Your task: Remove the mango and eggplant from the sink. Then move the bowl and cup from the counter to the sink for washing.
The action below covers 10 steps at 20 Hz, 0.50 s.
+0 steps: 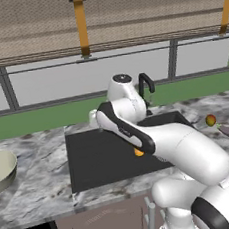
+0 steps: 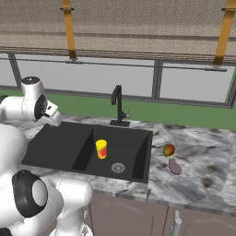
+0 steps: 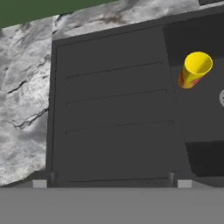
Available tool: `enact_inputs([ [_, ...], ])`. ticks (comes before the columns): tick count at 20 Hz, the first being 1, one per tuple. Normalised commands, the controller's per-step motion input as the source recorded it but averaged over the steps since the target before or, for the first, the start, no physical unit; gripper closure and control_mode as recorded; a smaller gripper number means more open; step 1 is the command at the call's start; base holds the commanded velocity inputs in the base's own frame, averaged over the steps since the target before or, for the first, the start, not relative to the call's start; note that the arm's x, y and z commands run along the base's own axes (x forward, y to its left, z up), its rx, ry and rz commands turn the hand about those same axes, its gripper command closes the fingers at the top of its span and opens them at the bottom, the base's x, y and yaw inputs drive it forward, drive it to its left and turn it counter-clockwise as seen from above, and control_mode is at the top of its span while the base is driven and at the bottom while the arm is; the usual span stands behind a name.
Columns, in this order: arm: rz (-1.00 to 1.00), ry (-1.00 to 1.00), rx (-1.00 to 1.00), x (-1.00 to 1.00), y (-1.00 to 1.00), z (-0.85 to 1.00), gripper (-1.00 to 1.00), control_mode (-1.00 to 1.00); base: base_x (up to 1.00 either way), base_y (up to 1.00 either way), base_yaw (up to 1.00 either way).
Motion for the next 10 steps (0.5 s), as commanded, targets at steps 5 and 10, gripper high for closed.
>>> enact_inputs([
  [5, 0.19, 0.00, -0.02, -0.07, 0.49, 0.08, -1.00, -1.00, 0.00, 0.00, 0.00],
  [10, 0.17, 0.00, -0.03, -0.03, 0.51, 0.04, -1.00, -1.00, 0.00, 0.00, 0.00],
])
